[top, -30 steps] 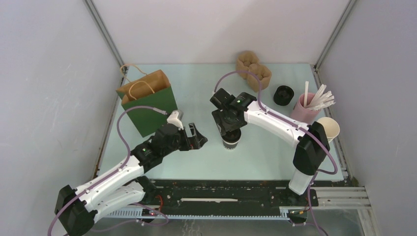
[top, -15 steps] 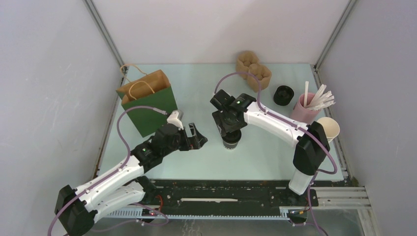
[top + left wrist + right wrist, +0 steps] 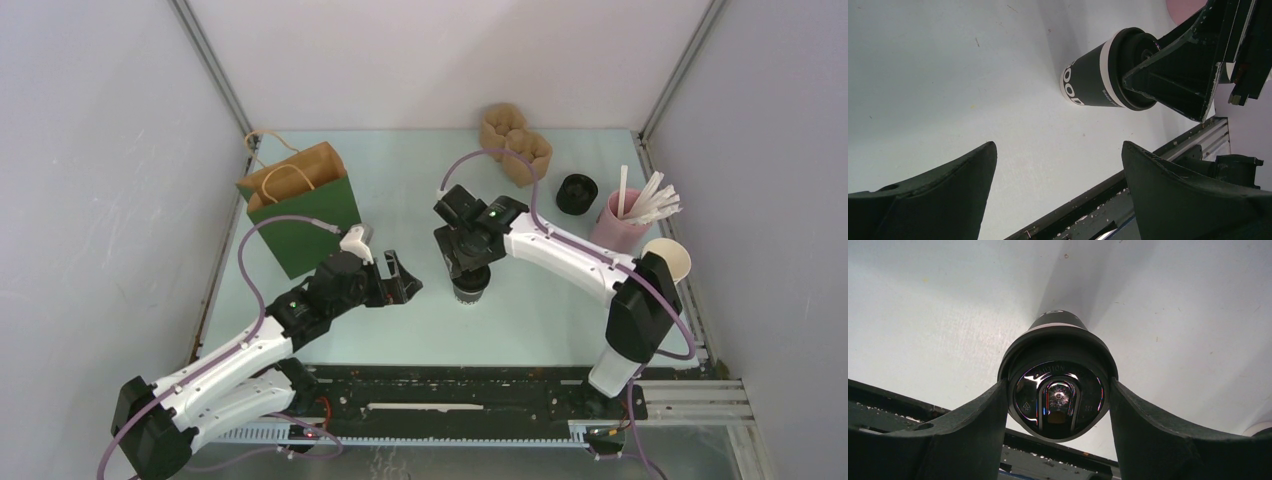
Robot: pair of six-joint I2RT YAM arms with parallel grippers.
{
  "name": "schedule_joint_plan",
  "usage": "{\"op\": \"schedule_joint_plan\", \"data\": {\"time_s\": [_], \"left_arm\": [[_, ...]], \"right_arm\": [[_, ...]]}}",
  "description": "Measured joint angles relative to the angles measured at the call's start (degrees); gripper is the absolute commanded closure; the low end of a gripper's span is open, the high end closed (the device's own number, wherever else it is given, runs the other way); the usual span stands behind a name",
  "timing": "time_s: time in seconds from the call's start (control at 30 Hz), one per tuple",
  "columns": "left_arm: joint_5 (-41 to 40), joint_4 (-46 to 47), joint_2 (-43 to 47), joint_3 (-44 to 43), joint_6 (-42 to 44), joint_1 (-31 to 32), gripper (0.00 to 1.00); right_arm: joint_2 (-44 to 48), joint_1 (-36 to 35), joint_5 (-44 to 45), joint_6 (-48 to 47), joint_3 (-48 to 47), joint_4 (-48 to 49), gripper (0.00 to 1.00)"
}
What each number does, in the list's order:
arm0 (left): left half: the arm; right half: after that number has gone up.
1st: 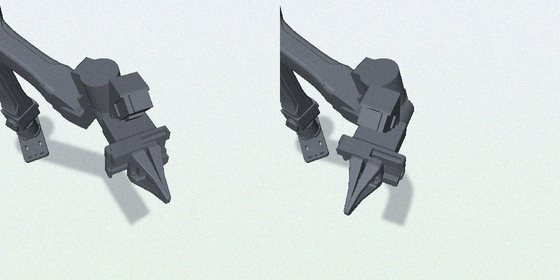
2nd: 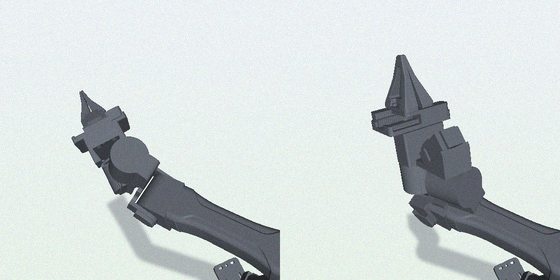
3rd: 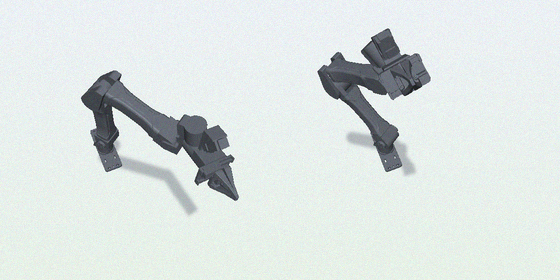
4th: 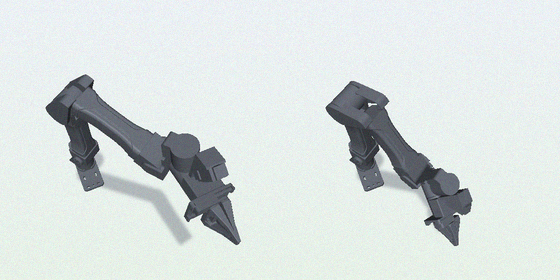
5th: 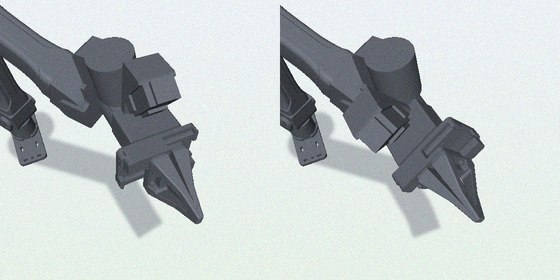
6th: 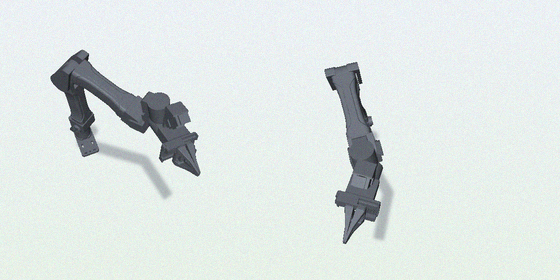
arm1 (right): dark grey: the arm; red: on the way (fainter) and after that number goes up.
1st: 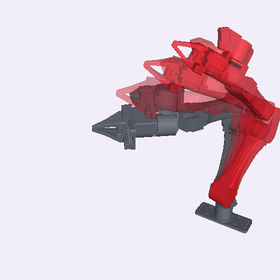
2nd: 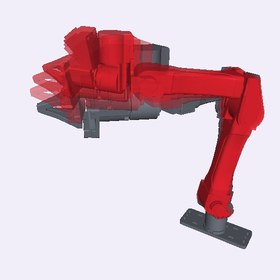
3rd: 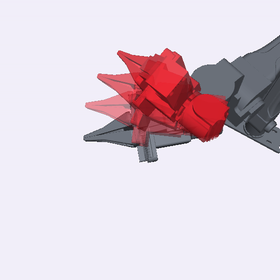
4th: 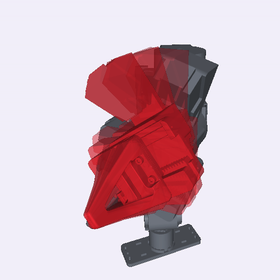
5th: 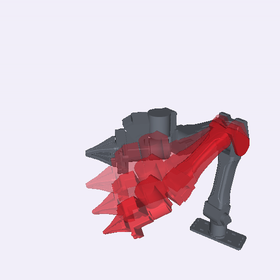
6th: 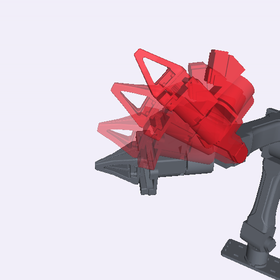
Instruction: Pack the takeout coffee
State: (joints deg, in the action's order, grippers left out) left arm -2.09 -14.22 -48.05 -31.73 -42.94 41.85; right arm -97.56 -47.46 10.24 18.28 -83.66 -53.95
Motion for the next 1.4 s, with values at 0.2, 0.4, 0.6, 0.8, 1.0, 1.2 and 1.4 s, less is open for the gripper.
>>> {"op": "schedule_joint_plan", "data": {"time_s": [0.2, 0.4, 0.6, 0.8, 1.0, 1.2, 1.4], "left_arm": [[0.9, 0.2, -0.6, 0.0, 0.0, 0.0, 0.0], [2.3, 0.3, -1.5, 0.0, 0.0, 0.0, 0.0], [2.4, 0.4, -1.6, 0.0, -0.1, 0.0, 0.0], [2.4, 0.4, -1.6, 0.0, -0.1, 0.0, 0.0], [2.4, 0.4, -1.6, 0.0, -0.1, 0.0, 0.0], [2.5, 0.6, -1.7, 0.0, -0.2, 0.0, 0.0], [2.8, 1.3, -2.5, -0.1, -0.6, 0.0, 0.0]], "right_arm": [[1.1, 0.0, -0.3, 0.0, 2.2, 2.2, 0.35], [0.2, -0.9, 0.9, 0.1, 2.9, 2.5, 0.35], [-0.7, -2.8, 4.4, 0.1, 2.8, 2.4, 0.34], [-0.2, -2.8, 4.7, 0.0, 3.4, 3.0, 0.28], [1.2, -2.6, 4.3, 0.0, 3.8, 4.0, 0.2], [0.8, -2.6, 2.9, 0.3, 2.7, 3.4, 0.12], [0.6, -2.6, 2.9, 0.5, 1.7, 1.3, 0.09]]}}
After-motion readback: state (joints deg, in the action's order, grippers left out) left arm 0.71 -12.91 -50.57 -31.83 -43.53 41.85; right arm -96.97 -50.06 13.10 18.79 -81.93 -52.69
